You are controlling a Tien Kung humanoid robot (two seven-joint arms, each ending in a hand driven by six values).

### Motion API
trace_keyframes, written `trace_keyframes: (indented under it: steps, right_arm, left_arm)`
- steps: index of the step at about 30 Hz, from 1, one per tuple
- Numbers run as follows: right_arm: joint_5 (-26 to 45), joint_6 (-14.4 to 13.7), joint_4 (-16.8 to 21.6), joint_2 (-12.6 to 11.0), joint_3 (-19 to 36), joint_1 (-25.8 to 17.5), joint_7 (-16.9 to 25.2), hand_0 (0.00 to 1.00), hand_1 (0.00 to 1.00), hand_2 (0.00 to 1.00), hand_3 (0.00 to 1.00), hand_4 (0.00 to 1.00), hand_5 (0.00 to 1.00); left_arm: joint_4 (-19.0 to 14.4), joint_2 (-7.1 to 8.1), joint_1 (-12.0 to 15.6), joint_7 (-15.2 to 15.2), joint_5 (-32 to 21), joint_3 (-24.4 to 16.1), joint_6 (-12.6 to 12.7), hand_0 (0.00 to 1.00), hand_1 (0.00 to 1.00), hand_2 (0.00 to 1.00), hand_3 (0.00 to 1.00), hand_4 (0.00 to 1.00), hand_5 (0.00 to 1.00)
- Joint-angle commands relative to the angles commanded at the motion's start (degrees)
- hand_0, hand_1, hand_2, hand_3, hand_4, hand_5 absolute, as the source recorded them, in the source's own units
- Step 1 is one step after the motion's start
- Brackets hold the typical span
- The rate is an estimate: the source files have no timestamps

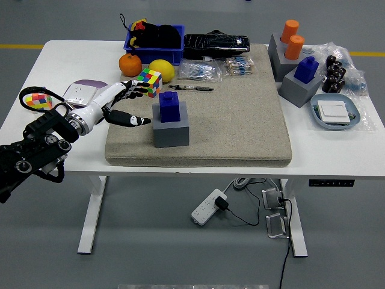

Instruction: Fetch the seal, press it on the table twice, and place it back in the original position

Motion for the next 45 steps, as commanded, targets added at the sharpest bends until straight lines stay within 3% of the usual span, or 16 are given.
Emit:
trace_keyframes:
  steps: [22, 33, 39, 40, 45]
  right_arm:
    - [0.3, 0.0, -0.1, -0.1, -0.9, 0.4, 0.0, 0.82, 0.721, 0.69, 0.701, 0.737, 0.512]
    - [0.5, 0.0, -0.1, -0.4, -1.7, 0.8, -0.1, 0.82, 0.721, 0.689, 0.7, 0.737, 0.511]
    - [0.5, 0.0, -0.1, -0.5, -1.9, 0.7, -0.1, 0.82, 0.721, 0.69, 0.7, 0.737, 0.51]
    - [0.5, 0.0, -0.1, -0.5, -2.0, 0.7, -0.1, 0.82, 0.72, 0.69, 0.7, 0.737, 0.51]
    - [0.6, 0.0, -0.1, -0.6, -2.2, 0.6, -0.1, 0.82, 0.72, 0.69, 0.7, 0.737, 0.51]
  left_arm:
    - [4.8, -7.11, -1.0, 0.1, -2.4, -1.2, 0.4, 0.833, 0.836, 0.81, 0.853, 0.907, 0.002]
    - [7.2, -8.91, -1.5, 0.0, -3.0, -1.5, 0.6, 0.815, 0.808, 0.786, 0.829, 0.901, 0.002]
    - [7.6, -9.35, -1.5, 0.0, -2.9, -1.5, 0.7, 0.798, 0.791, 0.756, 0.815, 0.886, 0.002]
    - [7.7, -9.39, -1.5, 0.1, -2.9, -1.4, 0.7, 0.78, 0.764, 0.7, 0.785, 0.862, 0.002]
    - [7.9, -9.61, -1.4, 0.1, -3.0, -1.3, 0.6, 0.78, 0.764, 0.7, 0.785, 0.862, 0.002]
